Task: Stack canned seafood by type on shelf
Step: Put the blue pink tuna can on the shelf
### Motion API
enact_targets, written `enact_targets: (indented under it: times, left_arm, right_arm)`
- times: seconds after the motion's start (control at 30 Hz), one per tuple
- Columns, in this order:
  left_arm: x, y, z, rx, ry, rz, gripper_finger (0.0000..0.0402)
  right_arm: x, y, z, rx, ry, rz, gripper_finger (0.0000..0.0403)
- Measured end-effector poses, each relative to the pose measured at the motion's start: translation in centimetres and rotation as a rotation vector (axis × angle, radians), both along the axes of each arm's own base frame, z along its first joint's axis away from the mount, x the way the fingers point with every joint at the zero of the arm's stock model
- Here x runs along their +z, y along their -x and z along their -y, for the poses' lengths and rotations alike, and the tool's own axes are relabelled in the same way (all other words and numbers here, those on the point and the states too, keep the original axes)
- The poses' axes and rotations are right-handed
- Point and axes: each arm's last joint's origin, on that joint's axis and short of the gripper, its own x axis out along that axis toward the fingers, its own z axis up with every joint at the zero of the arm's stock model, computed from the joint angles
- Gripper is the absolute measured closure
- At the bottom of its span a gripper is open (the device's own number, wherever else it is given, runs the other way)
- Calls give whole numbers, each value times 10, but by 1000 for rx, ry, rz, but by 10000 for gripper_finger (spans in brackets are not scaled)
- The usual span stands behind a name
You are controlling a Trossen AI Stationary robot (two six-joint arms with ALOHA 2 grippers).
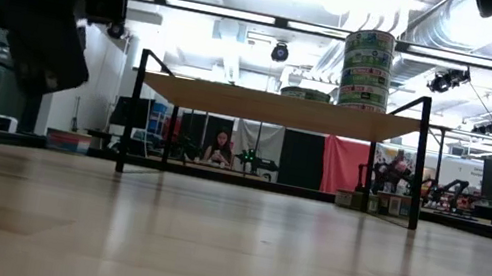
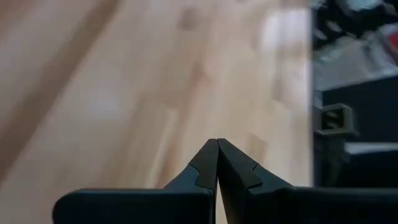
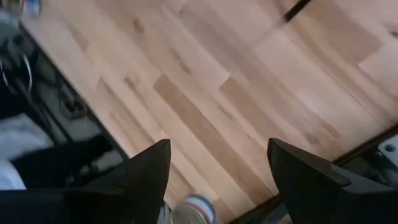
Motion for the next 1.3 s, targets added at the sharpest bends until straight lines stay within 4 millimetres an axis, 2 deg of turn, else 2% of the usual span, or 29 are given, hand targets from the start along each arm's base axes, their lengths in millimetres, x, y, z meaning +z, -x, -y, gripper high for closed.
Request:
enact_targets:
  times: [0.1,0.2,0.3,0.4,0.47,0.73,0.93,1.13,1.3]
  left_arm:
    - [2,-1,3,-77,22,16,402]
    - [7,-3,5,-117,36,14,401]
    - [17,-7,10,-170,13,48,401]
    - [28,-11,15,-235,-51,54,401]
    - [34,-12,17,-257,-95,29,401]
    - [44,-15,18,-230,-131,24,401]
    - [45,-16,18,-197,-111,19,401]
    - [45,-16,17,-198,-127,28,401]
    - [45,-16,16,-187,-171,42,401]
  right_arm:
    - [-2,-5,-4,71,2,-8,150]
    - [-5,-14,-9,139,16,-23,182]
    - [-8,-28,-17,216,9,-12,252]
    - [-12,-44,-30,287,-16,-4,354]
    - [-16,-53,-41,332,-24,-11,387]
    - [-39,-78,-102,539,-41,-110,398]
    - [-68,-83,-156,656,-61,-182,401]
    - [-127,-67,-203,637,-312,-254,403]
    - [-163,-41,-213,473,-364,-427,403]
